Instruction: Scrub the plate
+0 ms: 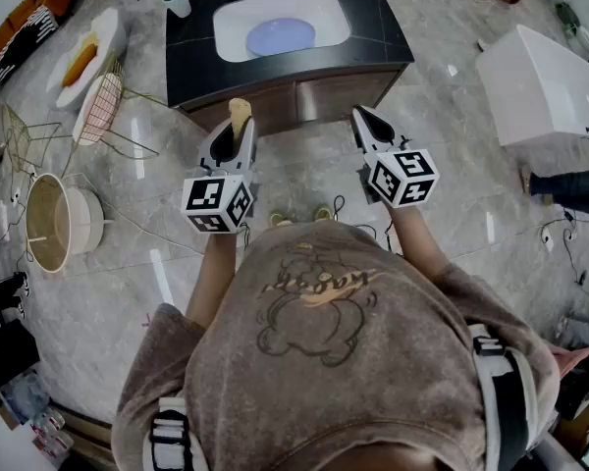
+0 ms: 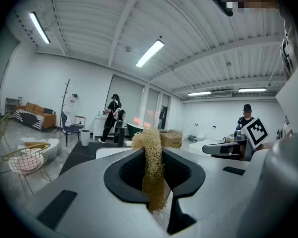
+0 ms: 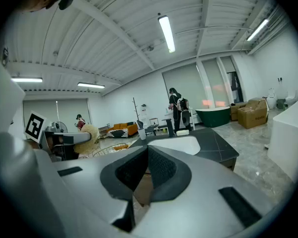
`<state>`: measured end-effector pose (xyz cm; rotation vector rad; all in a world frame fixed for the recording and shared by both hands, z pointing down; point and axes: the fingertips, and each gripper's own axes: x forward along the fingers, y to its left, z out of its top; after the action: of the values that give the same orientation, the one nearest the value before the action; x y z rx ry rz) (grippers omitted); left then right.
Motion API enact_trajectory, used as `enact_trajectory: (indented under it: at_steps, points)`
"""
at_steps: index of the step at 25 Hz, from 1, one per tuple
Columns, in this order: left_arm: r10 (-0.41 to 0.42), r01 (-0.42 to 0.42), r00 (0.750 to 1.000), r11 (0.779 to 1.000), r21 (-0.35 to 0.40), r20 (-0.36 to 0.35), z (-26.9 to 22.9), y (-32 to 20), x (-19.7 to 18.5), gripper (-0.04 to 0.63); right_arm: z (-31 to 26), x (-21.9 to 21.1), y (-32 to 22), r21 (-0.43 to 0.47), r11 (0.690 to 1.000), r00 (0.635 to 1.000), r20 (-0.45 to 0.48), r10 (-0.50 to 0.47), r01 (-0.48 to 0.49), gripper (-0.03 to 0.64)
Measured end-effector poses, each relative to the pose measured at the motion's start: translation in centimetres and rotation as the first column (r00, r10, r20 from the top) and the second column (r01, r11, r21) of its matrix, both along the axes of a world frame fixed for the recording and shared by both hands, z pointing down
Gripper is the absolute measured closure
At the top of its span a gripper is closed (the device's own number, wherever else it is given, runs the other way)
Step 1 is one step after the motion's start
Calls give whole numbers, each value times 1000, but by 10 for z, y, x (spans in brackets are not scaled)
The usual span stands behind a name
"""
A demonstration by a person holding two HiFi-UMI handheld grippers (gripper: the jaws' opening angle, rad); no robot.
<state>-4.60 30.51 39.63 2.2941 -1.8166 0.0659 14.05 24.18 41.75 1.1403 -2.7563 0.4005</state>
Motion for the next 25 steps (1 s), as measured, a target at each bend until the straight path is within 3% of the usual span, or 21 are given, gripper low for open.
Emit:
enact_trajectory:
  at_steps: [8, 19, 25]
  points:
    - [-38, 38, 999, 999, 18, -2, 4, -19, 14, 517, 7, 11, -20, -6, 1000, 998, 64, -3, 4, 617]
    - [-114, 114, 993, 993, 37, -14, 15, -40, 20, 517, 32, 24, -47, -38, 998, 998, 40, -49, 51, 617]
    - [-111, 111, 994, 993, 42, -18, 19, -74, 6, 517, 39, 4, -76, -60, 996, 997, 37, -61, 63, 617]
